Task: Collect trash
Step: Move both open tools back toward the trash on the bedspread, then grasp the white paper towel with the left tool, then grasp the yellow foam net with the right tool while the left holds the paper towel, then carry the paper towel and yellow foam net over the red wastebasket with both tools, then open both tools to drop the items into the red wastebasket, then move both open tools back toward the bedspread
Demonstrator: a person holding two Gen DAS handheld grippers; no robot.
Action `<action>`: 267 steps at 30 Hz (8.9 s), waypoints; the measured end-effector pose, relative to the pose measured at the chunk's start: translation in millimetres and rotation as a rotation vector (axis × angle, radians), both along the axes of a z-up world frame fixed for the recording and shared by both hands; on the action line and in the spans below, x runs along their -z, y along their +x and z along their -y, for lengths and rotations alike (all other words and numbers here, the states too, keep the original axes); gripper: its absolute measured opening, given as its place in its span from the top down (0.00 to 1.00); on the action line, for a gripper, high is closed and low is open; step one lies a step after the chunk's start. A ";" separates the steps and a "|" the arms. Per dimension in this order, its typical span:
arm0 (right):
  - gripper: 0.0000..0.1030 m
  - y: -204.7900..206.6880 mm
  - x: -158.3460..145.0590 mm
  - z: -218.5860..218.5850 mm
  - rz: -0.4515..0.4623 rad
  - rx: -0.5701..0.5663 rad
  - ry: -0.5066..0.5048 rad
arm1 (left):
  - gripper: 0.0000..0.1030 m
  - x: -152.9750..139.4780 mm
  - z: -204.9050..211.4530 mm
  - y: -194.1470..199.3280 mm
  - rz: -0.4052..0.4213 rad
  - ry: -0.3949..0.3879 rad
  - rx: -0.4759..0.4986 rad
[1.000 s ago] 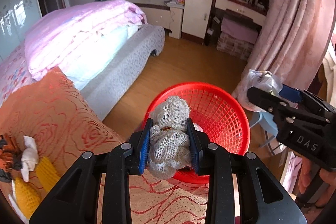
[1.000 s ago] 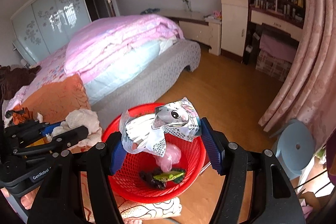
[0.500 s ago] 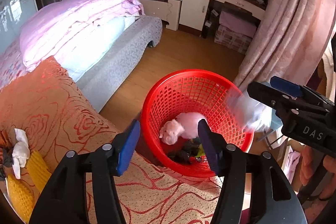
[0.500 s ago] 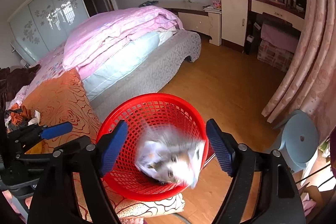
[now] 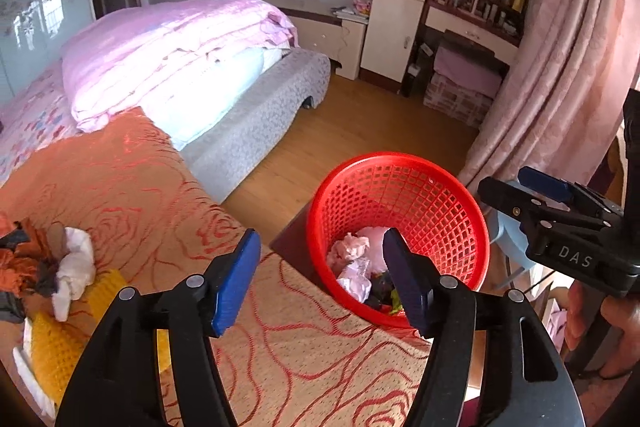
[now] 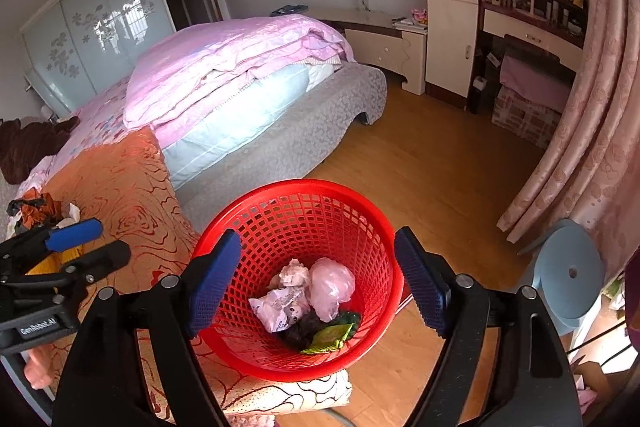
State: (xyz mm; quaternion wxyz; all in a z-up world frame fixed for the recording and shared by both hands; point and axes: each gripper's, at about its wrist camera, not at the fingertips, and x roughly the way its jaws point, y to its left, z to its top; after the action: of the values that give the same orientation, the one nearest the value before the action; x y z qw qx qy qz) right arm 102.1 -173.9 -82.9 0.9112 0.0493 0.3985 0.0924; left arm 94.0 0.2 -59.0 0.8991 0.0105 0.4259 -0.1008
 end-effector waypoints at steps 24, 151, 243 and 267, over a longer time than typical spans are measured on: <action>0.26 -23.3 -5.5 -52.6 0.029 -0.135 -0.032 | 0.39 -31.4 -148.3 -74.4 0.083 -0.017 -0.354; 0.76 -44.9 -79.3 -108.4 0.201 -0.285 -0.017 | 0.87 -83.7 -110.9 -73.7 0.269 -0.010 -0.280; 0.34 -5.2 16.3 -10.3 -0.012 -0.023 -0.060 | 0.37 -11.5 -12.5 -19.5 0.051 0.018 -0.050; 0.34 -14.4 14.4 -32.4 -0.002 -0.088 -0.089 | 0.32 2.6 -207.3 -92.4 0.042 -0.013 -0.468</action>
State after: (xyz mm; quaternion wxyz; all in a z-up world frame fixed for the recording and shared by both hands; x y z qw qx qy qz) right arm 87.7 -141.5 -97.4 0.9071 -0.0087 0.4050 0.1146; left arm 1.6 207.5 -61.6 0.9067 -0.0921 0.3972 0.1079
